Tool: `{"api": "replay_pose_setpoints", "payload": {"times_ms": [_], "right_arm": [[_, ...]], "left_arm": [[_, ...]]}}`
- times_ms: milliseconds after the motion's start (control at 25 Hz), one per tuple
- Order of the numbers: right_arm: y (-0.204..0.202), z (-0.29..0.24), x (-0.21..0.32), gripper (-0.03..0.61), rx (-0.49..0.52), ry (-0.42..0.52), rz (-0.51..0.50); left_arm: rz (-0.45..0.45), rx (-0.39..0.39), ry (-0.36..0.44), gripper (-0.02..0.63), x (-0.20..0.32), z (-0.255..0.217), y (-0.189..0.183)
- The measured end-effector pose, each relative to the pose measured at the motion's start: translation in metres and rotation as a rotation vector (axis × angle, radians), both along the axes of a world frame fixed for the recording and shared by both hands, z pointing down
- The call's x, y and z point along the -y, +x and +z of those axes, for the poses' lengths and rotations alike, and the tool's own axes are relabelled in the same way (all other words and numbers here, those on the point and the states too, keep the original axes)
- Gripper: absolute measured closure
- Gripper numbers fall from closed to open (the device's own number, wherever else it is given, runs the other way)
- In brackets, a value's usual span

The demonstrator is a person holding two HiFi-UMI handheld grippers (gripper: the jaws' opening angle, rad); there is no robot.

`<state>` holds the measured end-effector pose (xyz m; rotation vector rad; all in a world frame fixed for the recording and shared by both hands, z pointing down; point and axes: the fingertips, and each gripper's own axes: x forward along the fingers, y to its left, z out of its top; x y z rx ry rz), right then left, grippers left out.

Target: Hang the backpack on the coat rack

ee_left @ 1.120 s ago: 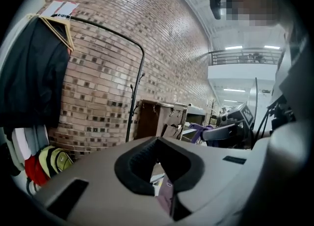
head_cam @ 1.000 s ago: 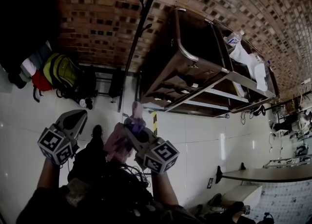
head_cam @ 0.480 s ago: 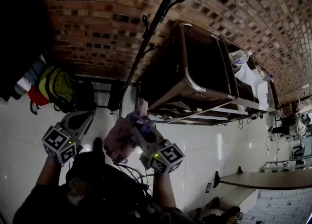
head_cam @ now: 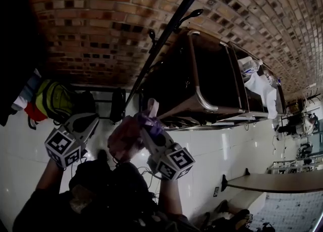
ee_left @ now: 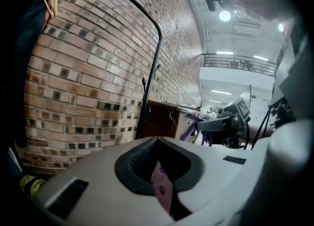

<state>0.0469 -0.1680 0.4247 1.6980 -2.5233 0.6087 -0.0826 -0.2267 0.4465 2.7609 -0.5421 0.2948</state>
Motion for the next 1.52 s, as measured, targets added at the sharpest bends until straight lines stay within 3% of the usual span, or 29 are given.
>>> {"api": "replay_pose_setpoints", "payload": {"times_ms": [400,600,1080,1520], "right_arm": [[0.045,0.001,0.058,0.575,0.025,0.011,0.015],[0.069,0.005,0.102,0.575,0.038,-0.004,-0.041],[0.127,-0.011,0.186,0.575,-0.001,0.004,-0.120],[0.141,-0.019,0.239,0.575,-0.042,0.001,-0.215]], "left_arm": [[-0.008,0.012,-0.003,0.589,0.042,0.013,0.038],[-0.046,0.029,0.042,0.589,0.075,0.008,0.069],[-0.107,0.009,0.028,0.588,0.134,-0.004,0.144],[-0.166,-0.005,0.035,0.588,0.166,-0.012,0.164]]}}
